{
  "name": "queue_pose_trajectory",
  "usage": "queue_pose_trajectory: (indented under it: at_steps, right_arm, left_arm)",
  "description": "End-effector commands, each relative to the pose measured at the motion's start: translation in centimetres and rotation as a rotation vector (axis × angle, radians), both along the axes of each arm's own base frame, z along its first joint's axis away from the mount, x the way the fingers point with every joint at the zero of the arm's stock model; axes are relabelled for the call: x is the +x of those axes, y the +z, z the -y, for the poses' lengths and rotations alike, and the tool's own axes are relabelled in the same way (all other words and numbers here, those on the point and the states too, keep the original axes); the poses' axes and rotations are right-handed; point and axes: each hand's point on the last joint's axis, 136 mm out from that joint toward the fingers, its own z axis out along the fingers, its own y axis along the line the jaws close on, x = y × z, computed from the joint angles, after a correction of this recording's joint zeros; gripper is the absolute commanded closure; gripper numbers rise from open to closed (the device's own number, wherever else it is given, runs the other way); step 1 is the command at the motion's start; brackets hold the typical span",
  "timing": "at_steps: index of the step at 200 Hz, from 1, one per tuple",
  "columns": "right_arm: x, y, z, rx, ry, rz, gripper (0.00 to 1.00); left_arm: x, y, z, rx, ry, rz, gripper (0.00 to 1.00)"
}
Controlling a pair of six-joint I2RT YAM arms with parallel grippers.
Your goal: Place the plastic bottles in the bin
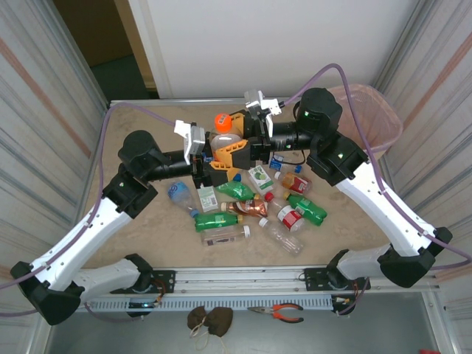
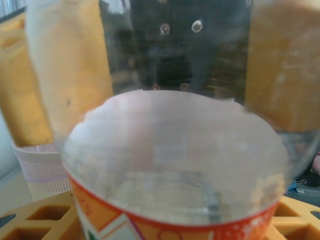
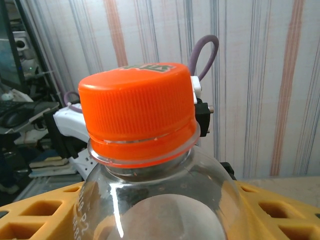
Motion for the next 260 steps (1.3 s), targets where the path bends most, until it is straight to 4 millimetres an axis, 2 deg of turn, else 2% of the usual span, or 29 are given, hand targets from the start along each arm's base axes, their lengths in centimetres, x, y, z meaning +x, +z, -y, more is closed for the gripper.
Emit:
queue_pose_trajectory:
  at_steps: [1, 35, 67, 105, 124, 155, 173, 225, 242, 260]
  right_arm:
    - [-1.6, 2.1, 0.7, 0.04, 0.026, 0.051, 0.42]
    - [-1.0, 2.3, 0.8, 0.047, -0.016, 0.051, 0.44]
    - [0.5, 2.3, 1.3, 0.035, -0.094, 0.048, 0.45]
    - [5.2, 2.1, 3.9, 0.031, -0.291, -0.017, 0.49]
    - [8.2, 1.7, 6.4, 0.013, -0.434, -0.042, 0.49]
    - [13.2, 0.5, 12.3, -0.027, -0.693, -0.085, 0.49]
    - [15.3, -0.3, 15.7, -0.071, -0.845, -0.076, 0.48]
    - [20.7, -5.0, 26.0, -0.356, -1.266, -0.057, 0.49]
    - [22.2, -6.8, 28.9, -0.473, -1.367, -0.068, 0.49]
    - [23.5, -8.7, 31.0, -0.569, -1.434, -0.091, 0.49]
  left_arm:
    - [-0.2, 1.4, -0.4, -0.028, 0.022, 0.042, 0.46]
    - [-0.4, 1.5, -0.7, -0.036, 0.033, 0.052, 0.37]
    - [-0.2, 1.4, -1.5, -0.031, 0.083, 0.062, 0.22]
    - [1.1, 0.7, -2.6, -0.033, 0.206, 0.061, 0.16]
    - [1.7, 0.1, -3.2, -0.02, 0.265, 0.044, 0.13]
    - [3.3, -1.0, -4.4, 0.0, 0.37, 0.007, 0.11]
    - [4.3, -1.6, -5.2, 0.015, 0.417, -0.036, 0.15]
    - [6.2, -3.4, -7.6, 0.031, 0.463, -0.186, 0.14]
    - [6.5, -3.9, -8.0, 0.027, 0.452, -0.217, 0.14]
    - [7.1, -4.7, -8.7, 0.024, 0.47, -0.256, 0.14]
